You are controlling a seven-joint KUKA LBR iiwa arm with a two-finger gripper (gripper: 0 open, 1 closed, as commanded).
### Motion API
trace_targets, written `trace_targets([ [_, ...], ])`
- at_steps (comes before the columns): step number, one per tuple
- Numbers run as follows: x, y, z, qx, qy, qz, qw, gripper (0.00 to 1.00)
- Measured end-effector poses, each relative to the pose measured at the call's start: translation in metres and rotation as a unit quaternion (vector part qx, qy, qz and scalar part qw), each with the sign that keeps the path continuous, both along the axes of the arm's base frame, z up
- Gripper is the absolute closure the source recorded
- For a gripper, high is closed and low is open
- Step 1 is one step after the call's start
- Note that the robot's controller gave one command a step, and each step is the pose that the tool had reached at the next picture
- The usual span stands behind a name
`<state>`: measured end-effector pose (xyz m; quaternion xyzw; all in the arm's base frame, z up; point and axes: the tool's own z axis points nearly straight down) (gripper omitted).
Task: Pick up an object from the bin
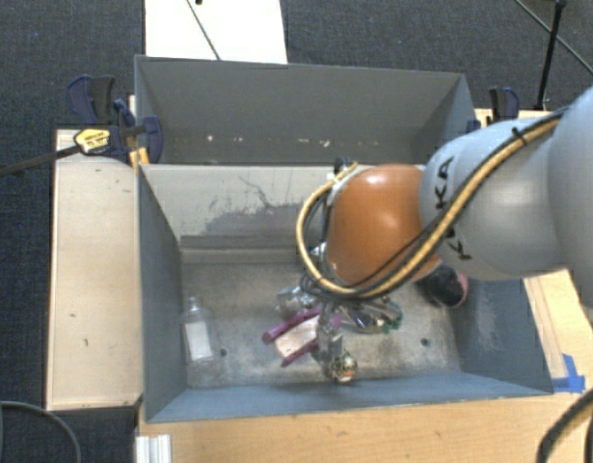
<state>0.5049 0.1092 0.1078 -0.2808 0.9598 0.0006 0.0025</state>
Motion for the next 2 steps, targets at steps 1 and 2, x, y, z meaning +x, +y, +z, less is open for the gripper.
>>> trace_targets([
  [1, 0.001, 0.0, 0.029, 0.0, -0.0002, -0.005, 1.0, 1.0],
  [2, 0.002, 0.0, 0.067, 0.0, -0.0004, -0.011, 0.9999, 1.0],
])
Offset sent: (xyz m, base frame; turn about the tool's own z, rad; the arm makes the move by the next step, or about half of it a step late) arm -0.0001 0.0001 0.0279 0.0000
